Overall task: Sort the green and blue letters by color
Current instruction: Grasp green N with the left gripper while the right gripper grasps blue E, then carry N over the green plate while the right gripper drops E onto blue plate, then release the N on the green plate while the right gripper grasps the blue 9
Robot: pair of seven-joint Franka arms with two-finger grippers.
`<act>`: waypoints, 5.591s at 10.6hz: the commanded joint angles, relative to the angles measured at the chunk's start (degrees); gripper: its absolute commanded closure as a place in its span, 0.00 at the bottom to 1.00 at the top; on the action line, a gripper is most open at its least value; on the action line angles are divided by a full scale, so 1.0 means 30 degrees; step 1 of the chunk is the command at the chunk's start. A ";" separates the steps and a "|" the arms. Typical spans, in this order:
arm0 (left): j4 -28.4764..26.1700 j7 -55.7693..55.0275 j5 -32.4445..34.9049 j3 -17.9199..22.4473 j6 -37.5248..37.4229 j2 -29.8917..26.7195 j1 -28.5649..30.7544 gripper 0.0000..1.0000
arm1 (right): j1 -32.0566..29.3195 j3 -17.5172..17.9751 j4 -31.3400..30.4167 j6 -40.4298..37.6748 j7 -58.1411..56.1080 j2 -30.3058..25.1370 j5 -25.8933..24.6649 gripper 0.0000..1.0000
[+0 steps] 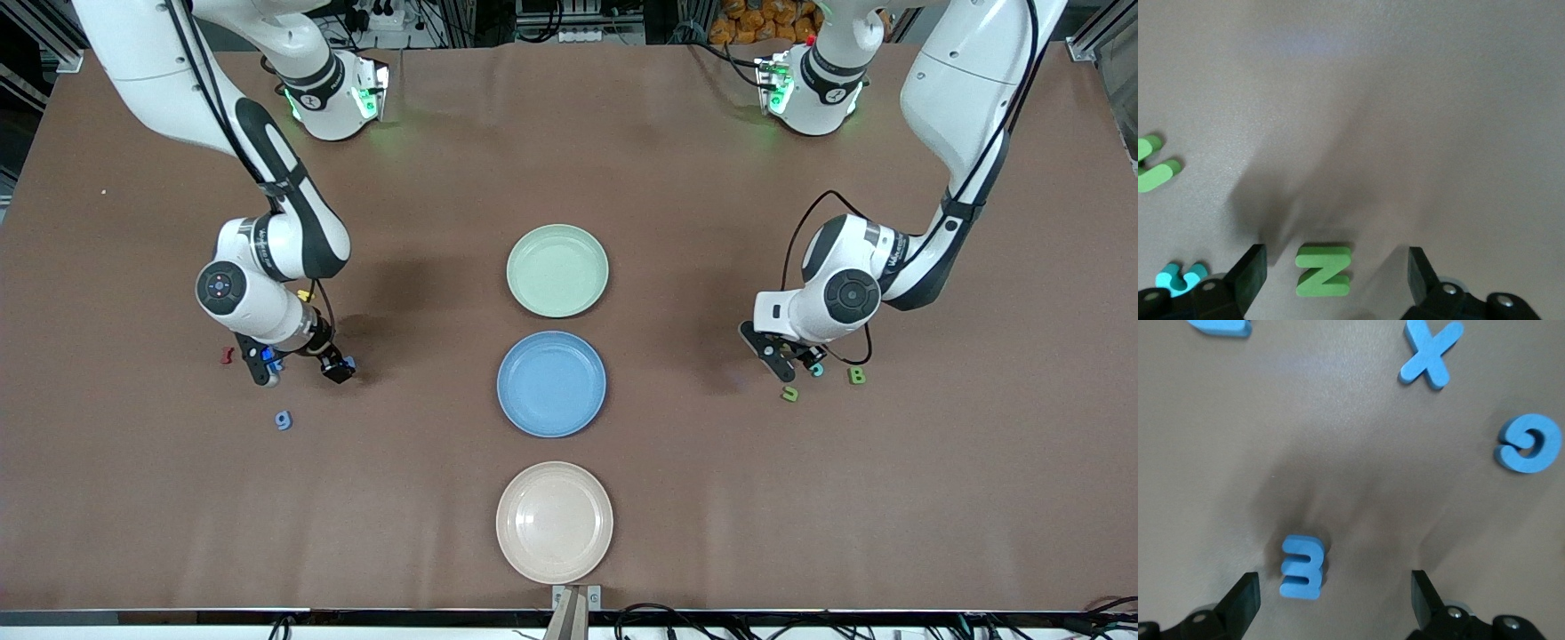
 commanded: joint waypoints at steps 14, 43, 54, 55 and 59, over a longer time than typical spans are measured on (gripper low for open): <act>0.1482 -0.1630 0.0215 -0.0547 -0.0146 -0.0216 -0.0845 1.00 | 0.3567 0.0772 0.4511 -0.4132 -0.4243 -0.0078 -0.0687 1.00; 0.7138 -2.8124 -0.5265 -0.0735 0.0820 0.3649 -1.0942 0.91 | 0.2589 -0.1072 0.6860 -0.4660 -1.9529 0.0919 -0.0366 0.00; 0.6905 -2.5410 -0.0753 0.1063 -0.4679 -0.1030 -0.8910 0.00 | -0.1812 -0.1104 0.7385 -0.3019 -2.8121 0.3642 -0.0279 0.00; 0.6846 -2.4501 -0.0724 0.1091 -0.5500 -0.1617 -0.8323 0.00 | -0.1812 -0.1104 0.7503 -0.2990 -2.8153 0.3818 -0.0220 0.00; 0.5353 -1.9059 0.0004 0.1034 -0.5684 -0.3584 -0.4607 0.00 | -0.1812 -0.1104 0.7504 -0.1205 -2.8182 0.4667 -0.0190 0.00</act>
